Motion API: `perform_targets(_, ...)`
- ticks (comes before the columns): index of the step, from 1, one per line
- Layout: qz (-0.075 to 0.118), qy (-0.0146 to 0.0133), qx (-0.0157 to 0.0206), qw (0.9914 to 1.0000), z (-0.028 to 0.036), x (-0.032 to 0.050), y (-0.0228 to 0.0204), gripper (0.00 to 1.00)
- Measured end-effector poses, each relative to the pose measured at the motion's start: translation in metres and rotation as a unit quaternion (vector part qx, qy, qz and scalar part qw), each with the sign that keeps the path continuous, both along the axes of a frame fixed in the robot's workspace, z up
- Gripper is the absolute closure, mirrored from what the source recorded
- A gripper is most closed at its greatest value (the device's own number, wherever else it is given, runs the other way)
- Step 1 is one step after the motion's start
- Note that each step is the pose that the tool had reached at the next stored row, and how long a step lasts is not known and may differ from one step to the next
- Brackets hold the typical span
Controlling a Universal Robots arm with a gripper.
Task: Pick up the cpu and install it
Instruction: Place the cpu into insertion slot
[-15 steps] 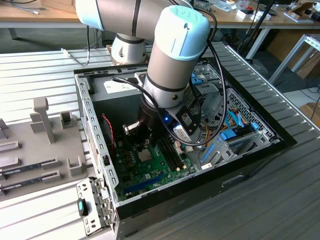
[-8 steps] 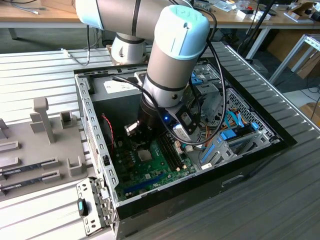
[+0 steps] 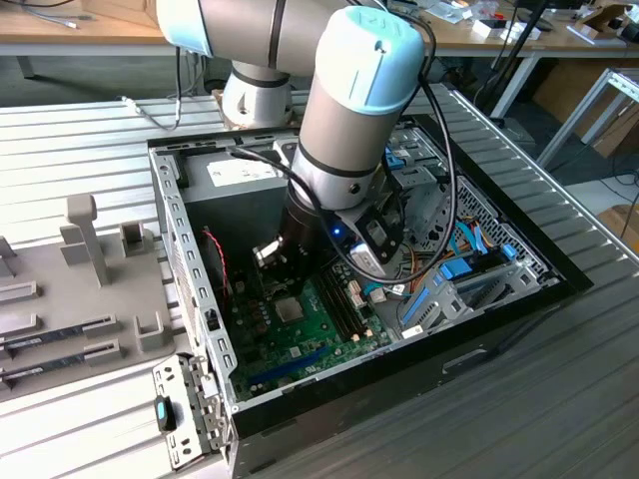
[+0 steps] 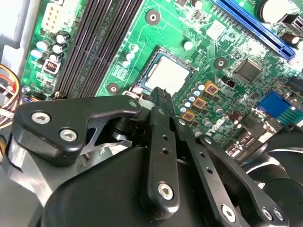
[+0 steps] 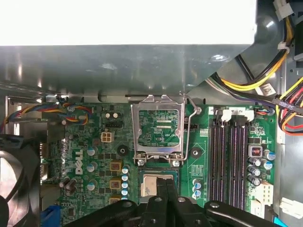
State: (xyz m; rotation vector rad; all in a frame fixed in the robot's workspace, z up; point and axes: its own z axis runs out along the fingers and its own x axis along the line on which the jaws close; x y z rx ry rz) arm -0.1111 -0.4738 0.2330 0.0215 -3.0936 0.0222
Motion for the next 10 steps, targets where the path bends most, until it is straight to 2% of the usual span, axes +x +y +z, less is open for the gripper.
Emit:
perform_targets(2, 0.0, 0.0002, -0.0001, 1.0, 0.0012, 0.0026, 0.0009, 0.89)
perform_targets(4, 0.0, 0.0016, -0.0001, 1.0, 0.0018, 0.0108, 0.0036, 0.89)
perform_targets(8, 0.0, 0.0021, -0.0005, 1.0, 0.0125, 0.0161, 0.0049, 0.89)
perform_targets(10, 0.0, 0.0033, -0.0005, 0.99999, 0.015, 0.0204, 0.0051, 0.89)
